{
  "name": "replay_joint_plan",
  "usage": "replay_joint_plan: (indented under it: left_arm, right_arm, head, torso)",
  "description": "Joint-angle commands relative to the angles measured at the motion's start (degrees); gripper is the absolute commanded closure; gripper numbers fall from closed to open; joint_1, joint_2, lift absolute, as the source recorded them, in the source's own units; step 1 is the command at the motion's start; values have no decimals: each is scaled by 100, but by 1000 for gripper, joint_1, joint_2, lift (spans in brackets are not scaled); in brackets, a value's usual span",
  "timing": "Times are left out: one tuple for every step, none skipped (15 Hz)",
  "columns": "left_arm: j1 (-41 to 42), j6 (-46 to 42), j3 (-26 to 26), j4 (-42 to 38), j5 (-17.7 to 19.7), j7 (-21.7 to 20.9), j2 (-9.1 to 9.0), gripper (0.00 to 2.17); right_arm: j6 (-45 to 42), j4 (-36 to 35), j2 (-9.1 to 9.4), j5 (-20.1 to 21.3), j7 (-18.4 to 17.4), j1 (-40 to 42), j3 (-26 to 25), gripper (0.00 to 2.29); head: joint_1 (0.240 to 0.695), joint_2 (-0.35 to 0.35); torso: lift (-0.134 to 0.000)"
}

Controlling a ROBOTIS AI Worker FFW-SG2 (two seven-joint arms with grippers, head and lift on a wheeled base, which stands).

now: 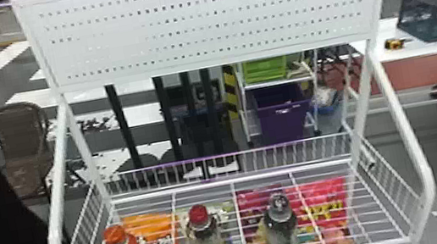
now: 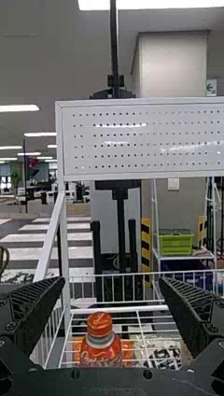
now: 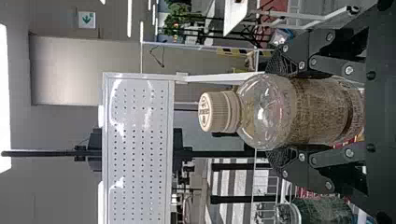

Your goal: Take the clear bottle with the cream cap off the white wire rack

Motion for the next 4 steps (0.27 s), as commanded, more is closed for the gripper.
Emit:
replay_joint_plan:
  left_arm:
    - [13,3,0,-20,-4,0,-3,140]
    - [13,3,0,-20,-4,0,-3,140]
    - [13,3,0,-28,-4,0,-3,140]
    - [13,3,0,-28,-4,0,-3,140]
  right_arm:
    - [-37,17,5,-30,15,0,-3,1686]
    - [-37,17,5,-30,15,0,-3,1686]
    - [-55,9,5,-30,15,0,6,1686]
    - [-55,0,5,-30,15,0,6,1686]
  head:
    - [499,0]
    - [499,0]
    - [499,0]
    - [499,0]
  torso:
    - [0]
    - [0]
    - [0]
    - [0]
